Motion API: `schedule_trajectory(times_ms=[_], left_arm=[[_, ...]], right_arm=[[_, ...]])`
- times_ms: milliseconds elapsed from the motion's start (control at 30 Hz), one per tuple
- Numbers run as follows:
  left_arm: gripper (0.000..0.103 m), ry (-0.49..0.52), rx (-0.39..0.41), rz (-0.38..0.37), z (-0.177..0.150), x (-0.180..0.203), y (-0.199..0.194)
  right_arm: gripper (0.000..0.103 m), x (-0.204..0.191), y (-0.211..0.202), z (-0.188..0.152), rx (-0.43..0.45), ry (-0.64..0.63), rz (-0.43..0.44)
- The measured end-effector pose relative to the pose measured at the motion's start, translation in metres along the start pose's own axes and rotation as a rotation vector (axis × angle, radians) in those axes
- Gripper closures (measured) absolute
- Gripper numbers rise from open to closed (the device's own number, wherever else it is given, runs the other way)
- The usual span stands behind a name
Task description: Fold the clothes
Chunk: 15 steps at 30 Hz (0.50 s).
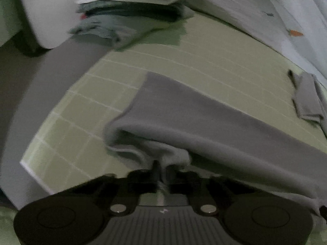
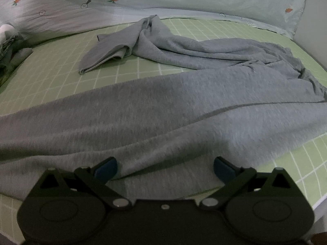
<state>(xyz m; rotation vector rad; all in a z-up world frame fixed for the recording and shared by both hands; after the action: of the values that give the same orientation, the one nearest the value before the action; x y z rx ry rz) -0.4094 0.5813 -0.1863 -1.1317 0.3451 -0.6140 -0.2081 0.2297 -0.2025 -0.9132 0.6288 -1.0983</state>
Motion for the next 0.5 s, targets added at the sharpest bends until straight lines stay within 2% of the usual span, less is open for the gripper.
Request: schedule_trajectory(times_ms=[33, 167, 200, 300, 400, 500], left_arm=[[0.099, -0.007, 0.011, 0.015, 0.000, -0.006, -0.003], [0.100, 0.021, 0.104, 0.198, 0.011, -0.040, -0.024], [0.099, 0.011, 0.114, 0.215, 0.013, -0.050, -0.027], [0.094, -0.084, 0.095, 0.224, 0.014, -0.076, -0.029], [0.091, -0.153, 0.064, 0.297, 0.009, -0.092, -0.029], [0.075, -0.211, 0.051, 0.215, 0.004, -0.094, -0.032]], right_arm=[[0.001, 0.000, 0.000, 0.000, 0.000, 0.000, 0.000], [0.000, 0.000, 0.000, -0.001, 0.001, -0.001, -0.001], [0.000, 0.000, 0.000, -0.002, 0.002, -0.002, -0.001], [0.000, 0.000, 0.000, -0.002, 0.005, -0.002, -0.003], [0.000, 0.000, 0.000, -0.001, -0.004, -0.006, -0.005], [0.000, 0.000, -0.001, 0.001, -0.016, -0.013, -0.004]])
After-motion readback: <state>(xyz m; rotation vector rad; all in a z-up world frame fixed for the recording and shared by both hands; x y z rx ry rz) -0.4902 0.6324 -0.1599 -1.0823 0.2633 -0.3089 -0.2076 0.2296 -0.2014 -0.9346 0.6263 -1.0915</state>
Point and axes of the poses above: each gripper's, at about its wrist camera, not at the fingertips, and y roughly the way its jaws point, x to its right, z to its top, the point moved 5 cm from there along y, roughly the way its jaws point, and after that the axes turned 7 degrees about -x, right-handed, at the moved point
